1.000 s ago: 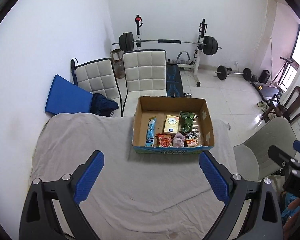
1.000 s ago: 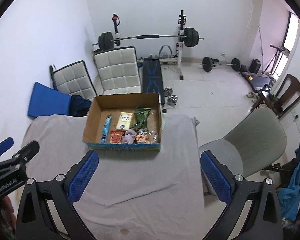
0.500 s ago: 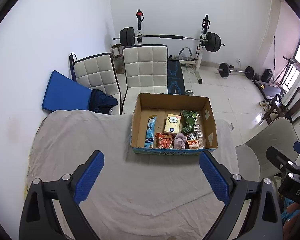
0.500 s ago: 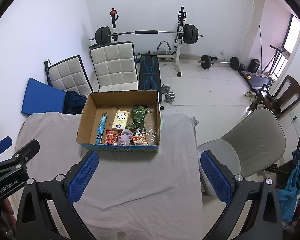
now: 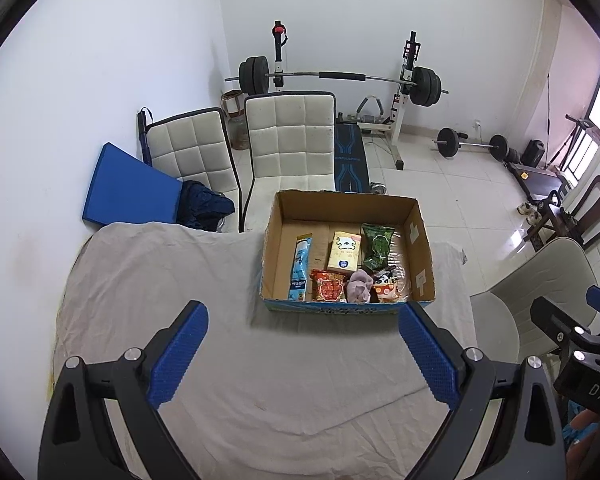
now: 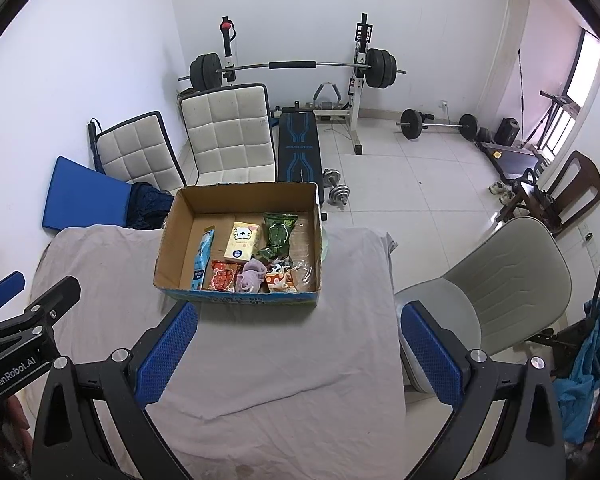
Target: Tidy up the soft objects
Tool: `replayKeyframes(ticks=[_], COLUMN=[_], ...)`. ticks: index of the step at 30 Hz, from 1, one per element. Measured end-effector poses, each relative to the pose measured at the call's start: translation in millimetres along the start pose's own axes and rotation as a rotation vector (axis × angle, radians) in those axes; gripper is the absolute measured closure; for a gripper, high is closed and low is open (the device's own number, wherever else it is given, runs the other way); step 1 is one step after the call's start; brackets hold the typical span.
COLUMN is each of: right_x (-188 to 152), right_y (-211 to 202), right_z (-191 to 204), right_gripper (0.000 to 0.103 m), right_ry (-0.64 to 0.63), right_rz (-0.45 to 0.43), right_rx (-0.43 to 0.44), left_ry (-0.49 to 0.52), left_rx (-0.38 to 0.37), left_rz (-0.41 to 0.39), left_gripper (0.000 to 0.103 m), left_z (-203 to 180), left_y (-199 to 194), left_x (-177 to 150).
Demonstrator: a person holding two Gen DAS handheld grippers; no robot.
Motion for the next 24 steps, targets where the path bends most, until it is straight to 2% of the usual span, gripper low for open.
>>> replayKeyframes(ticks=[24], right_x=[-1.6], right_y=[-4.3], right_z=[-0.7], right_gripper=[0.000], right_ry=[0.004], right_rz=[-0.013], right_rx=[-0.005], left_ry=[0.011], left_rx=[-0.002], left_rz=[-0.023], left_gripper=[0.005], left_z=[-0.7], left_y=[-8.2], left_x=[-2.3])
Point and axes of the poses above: each gripper's, at about its wrist camera, not at the fingertips, and y roughly the way its jaws point, z to its left, x to its top, the point moved 5 cm from there along y, roughly the way its jaws point, and after that the axes turned 8 degrees about y, right-handed, at the moved point
